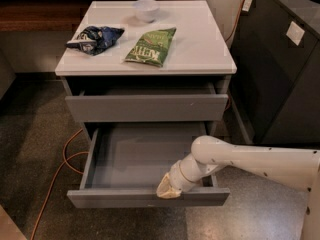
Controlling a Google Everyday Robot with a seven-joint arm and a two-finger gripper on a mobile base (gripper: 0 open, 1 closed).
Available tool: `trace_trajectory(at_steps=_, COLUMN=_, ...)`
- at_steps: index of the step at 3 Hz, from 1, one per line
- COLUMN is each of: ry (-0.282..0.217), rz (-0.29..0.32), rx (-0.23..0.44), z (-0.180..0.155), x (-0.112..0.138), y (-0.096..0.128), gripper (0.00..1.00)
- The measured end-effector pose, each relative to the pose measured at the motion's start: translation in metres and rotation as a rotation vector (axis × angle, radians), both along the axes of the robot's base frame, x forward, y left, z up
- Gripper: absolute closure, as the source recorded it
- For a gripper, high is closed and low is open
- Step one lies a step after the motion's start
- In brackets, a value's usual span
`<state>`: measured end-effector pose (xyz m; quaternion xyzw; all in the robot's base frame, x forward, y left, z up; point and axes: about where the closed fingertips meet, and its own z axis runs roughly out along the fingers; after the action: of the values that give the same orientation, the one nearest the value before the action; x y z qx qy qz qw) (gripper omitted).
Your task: Close middle drawer
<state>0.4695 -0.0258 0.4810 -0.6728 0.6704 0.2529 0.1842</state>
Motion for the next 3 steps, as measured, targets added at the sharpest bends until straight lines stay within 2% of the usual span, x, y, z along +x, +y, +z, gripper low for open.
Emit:
trace_trajectory(at_steps=1, ry=-0.001, rz=0.026, rx=0.005, z=0.003, x=-0.005, y=0.009, gripper=1.00)
trace_trajectory(at_steps=3, ry=0.018, rz=0.039, rx=-0.027, z=-0.012, x=-0.023, y=0.029, gripper=1.00)
